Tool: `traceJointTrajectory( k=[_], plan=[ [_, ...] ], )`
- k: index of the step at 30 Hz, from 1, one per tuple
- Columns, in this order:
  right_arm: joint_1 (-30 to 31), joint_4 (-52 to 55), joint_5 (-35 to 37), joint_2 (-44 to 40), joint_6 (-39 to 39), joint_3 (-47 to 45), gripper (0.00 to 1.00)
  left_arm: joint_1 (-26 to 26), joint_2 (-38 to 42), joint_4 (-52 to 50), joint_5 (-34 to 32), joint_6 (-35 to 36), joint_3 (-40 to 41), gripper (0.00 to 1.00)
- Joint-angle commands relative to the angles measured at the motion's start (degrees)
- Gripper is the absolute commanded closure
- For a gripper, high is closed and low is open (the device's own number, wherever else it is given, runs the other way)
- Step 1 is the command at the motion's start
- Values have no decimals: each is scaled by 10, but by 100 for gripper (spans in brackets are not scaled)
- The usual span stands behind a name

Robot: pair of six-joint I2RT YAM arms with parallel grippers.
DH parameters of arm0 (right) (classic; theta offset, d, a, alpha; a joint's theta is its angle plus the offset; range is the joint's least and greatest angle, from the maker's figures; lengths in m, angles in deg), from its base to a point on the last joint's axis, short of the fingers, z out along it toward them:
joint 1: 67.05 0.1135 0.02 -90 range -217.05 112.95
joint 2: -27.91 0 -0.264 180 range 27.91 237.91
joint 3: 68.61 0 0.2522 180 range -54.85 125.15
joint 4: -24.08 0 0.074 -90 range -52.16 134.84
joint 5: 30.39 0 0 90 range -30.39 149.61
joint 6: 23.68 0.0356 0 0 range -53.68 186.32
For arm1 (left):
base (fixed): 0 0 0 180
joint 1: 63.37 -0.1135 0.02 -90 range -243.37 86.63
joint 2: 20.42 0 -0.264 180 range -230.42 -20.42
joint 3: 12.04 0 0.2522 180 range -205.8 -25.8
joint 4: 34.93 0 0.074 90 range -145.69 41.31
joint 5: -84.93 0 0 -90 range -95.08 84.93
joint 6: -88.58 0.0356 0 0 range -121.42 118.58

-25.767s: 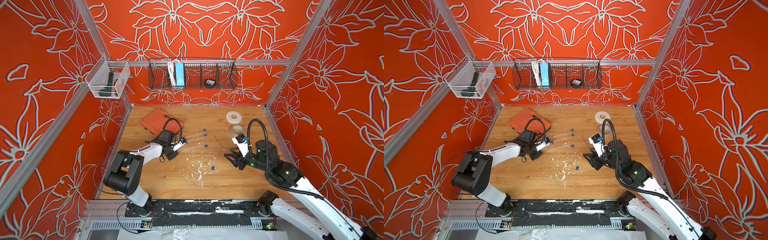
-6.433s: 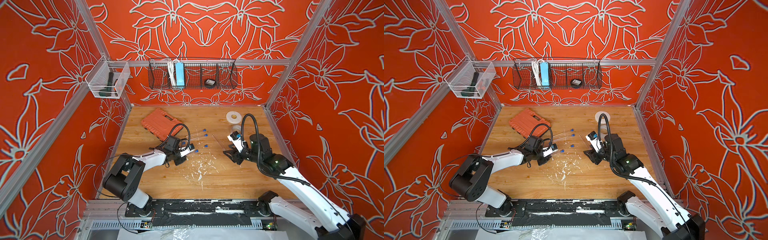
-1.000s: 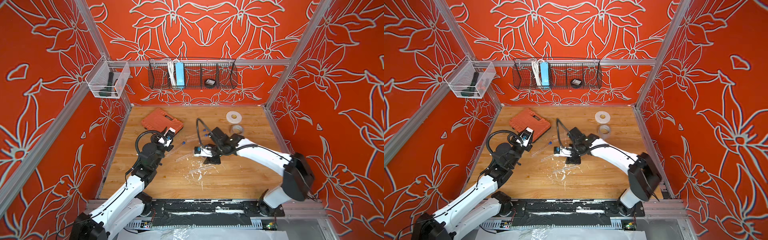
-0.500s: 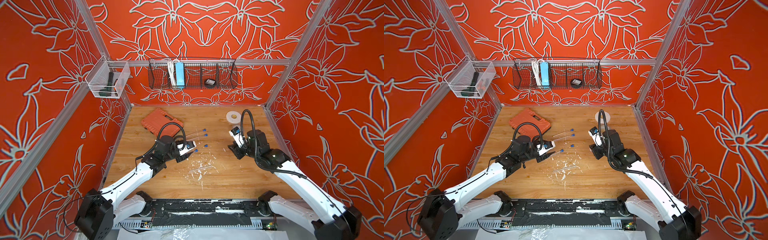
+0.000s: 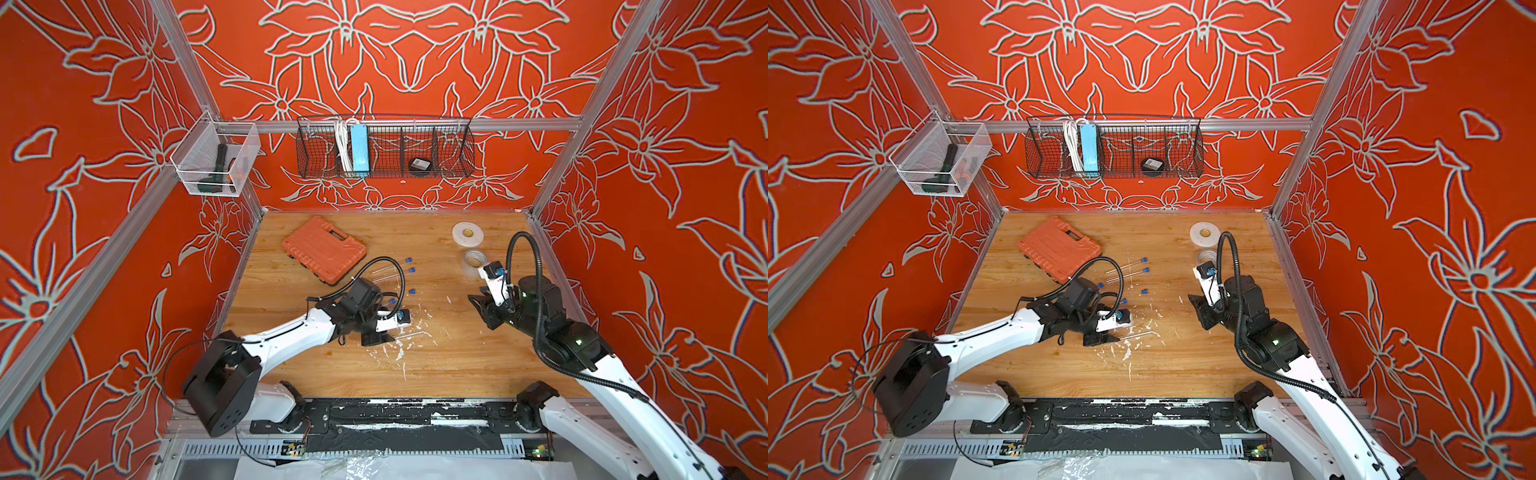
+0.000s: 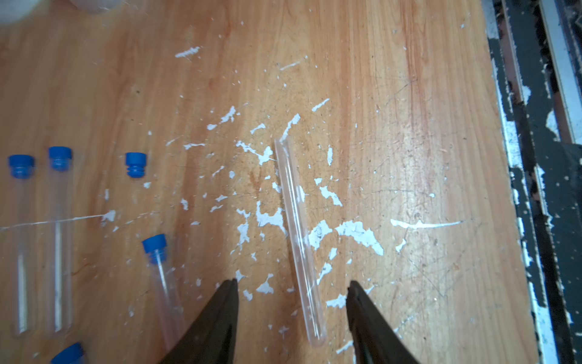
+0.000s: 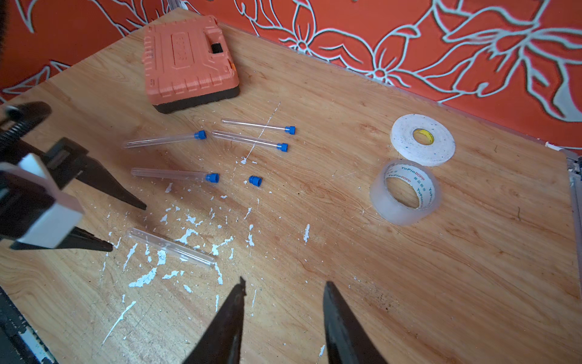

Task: Insert stoppers into test tubes
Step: Pick up the test tube at the center of the board.

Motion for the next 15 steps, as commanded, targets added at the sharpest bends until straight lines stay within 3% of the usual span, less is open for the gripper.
traceJointTrajectory(
  k=[1, 15],
  plan=[
    [1, 11, -2, -4, 5, -7, 58, 20, -40, -42, -50, -18, -30, 52],
    [1, 25, -1, -20, -5, -13, 57, 59, -139, -53, -103, -80, -89, 60]
  ],
)
